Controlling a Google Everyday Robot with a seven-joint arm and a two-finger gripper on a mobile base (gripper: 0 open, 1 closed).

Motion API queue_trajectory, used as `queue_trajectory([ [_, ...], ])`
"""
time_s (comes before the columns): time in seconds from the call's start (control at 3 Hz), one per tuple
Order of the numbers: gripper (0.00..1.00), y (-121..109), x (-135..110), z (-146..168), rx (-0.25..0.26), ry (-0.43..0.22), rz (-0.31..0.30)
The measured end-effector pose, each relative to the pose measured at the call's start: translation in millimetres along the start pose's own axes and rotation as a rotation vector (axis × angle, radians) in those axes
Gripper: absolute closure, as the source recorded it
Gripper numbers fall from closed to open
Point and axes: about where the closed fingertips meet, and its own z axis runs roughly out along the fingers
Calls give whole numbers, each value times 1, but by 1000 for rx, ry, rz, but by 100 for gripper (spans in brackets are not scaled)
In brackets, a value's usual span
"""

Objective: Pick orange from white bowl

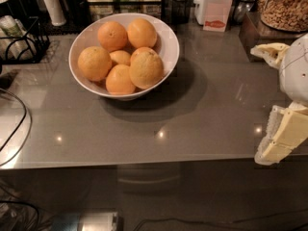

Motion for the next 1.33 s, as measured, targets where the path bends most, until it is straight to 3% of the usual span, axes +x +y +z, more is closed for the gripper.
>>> queue_trajectory([
  [0.67, 0, -4, -11, -6, 7, 14, -29],
  [1.33, 0, -36, -89, -8, 7, 59, -257],
])
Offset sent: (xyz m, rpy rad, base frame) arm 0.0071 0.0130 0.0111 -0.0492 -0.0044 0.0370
